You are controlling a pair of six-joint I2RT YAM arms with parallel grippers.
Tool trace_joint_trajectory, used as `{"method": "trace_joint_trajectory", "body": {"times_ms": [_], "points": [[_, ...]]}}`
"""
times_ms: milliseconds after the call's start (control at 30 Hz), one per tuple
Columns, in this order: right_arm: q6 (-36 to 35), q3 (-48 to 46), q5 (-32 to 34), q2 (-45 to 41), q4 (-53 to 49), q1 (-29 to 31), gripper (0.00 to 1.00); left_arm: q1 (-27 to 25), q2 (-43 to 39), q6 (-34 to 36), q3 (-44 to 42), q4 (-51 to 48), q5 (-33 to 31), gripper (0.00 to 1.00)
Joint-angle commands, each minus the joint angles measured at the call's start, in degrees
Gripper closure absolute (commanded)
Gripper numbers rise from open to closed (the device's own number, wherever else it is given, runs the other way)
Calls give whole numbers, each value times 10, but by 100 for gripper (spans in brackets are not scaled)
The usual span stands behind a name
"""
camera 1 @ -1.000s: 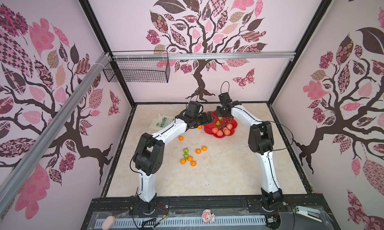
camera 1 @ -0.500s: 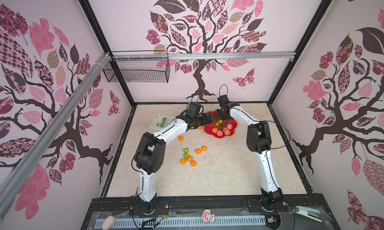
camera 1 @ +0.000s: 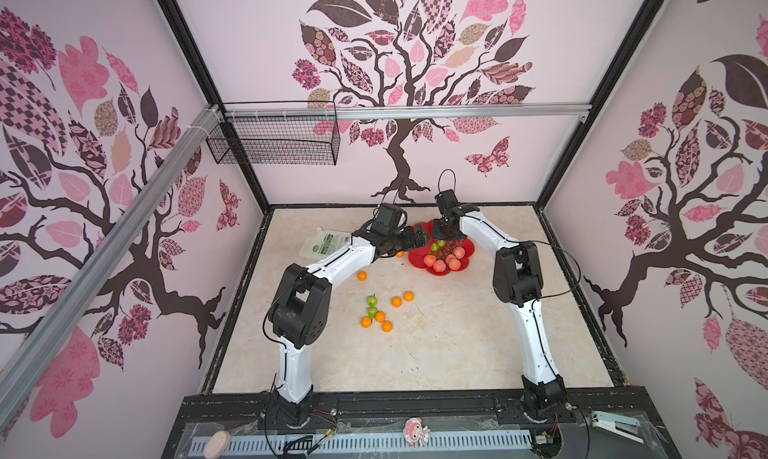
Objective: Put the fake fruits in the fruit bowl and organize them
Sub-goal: 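Lower the pear into the bowl and open the right gripper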
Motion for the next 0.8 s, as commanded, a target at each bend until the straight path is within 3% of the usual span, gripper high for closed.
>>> {"method": "trace_joint_trajectory", "body": {"times_ms": [0,367,500,767], "points": [[1,17,6,16,-18,-1,98,-1,6,5,20,1,6,2],[6,18,-1,-8,-16,-2,89,-1,0,6,20,-3,10,2],[10,18,-4,-21,-16,-2,80,-1,-7,7,18,-5,11,2],[23,10,-9,-66,-16,-2,78,-2,-31,7,18,-15,10,2]]}}
